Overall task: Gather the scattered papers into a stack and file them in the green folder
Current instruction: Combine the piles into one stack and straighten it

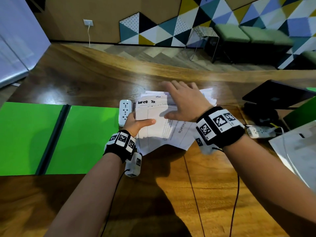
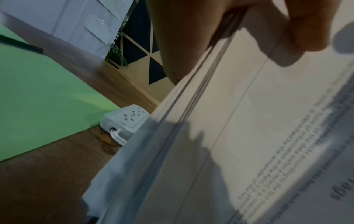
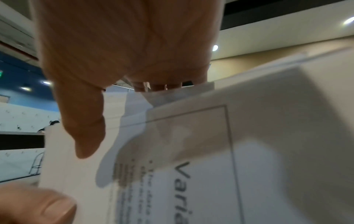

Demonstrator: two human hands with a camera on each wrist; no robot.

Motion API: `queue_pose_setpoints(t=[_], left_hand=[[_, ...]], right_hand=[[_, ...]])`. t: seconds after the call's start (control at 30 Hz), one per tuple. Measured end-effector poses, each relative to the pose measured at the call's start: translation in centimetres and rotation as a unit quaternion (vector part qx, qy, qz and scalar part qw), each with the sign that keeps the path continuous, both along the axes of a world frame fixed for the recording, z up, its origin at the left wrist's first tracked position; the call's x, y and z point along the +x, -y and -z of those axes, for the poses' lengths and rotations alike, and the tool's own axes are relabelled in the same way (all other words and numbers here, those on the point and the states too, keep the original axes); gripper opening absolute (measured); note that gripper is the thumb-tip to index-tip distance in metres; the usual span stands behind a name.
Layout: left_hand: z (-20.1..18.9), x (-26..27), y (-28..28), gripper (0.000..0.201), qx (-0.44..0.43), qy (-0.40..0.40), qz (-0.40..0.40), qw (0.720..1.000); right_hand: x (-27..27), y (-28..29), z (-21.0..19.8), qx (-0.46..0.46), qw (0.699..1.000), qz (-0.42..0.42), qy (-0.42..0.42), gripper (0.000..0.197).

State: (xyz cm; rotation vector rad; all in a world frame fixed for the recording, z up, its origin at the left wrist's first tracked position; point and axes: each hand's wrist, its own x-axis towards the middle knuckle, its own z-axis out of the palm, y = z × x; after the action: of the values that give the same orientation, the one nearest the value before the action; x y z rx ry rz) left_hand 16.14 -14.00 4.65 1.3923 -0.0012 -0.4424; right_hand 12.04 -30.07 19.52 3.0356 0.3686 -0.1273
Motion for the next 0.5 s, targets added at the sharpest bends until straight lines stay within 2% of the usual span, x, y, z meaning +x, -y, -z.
queue_pose_setpoints(t=[0.07, 0.1, 0.2, 0.23, 0.3, 0.33, 0.4, 0.43, 0.5], left_hand=[[0.0, -0.2, 0.0, 0.037, -0.002, -0.004, -0.003, 1.000], [-0.1, -0.3, 0.0, 0.038, -0.005, -0.007, -0.005, 1.000], [0.0, -0.5, 0.0, 0.043, -0.006, -0.011, -0.006, 1.000], [0.0, -0.7, -0.1, 0.042, 0.005, -0.008, -0.001, 1.000], [0.1, -0.8, -0.5, 0.037, 0.037, 0.002, 0.013, 0.999], [0.3, -0.9, -0.8, 0.035, 0.056, 0.004, 0.017, 0.998], [0.6, -1.0, -2.0, 0.031, 0.098, 0.014, 0.020, 0.995], [0.8, -1.0, -2.7, 0.030, 0.116, 0.016, 0.020, 0.993], [1.0, -1.0, -3.9, 0.029, 0.136, 0.014, 0.016, 0.990]], right_hand=[[0.1, 0.1, 0.2, -0.017, 1.000, 0.013, -0.004, 0.087], [0.2, 0.1, 0.6, -0.027, 1.000, 0.013, -0.001, 0.075], [0.2, 0.2, 0.9, 0.000, 1.000, 0.013, 0.022, 0.019], [0.1, 0.2, 0.6, 0.015, 1.000, 0.019, 0.017, 0.012], [-0.2, 0.6, -0.3, 0.044, 0.998, 0.025, 0.026, 0.016], [-0.1, 1.4, -0.5, 0.073, 0.996, 0.033, 0.035, 0.011], [0.0, 3.5, -0.4, 0.183, 0.979, 0.077, 0.043, 0.018], [-0.1, 4.8, -0.2, 0.265, 0.957, 0.108, 0.041, 0.025], [-0.8, 7.0, 0.3, 0.419, 0.893, 0.162, 0.030, 0.037]])
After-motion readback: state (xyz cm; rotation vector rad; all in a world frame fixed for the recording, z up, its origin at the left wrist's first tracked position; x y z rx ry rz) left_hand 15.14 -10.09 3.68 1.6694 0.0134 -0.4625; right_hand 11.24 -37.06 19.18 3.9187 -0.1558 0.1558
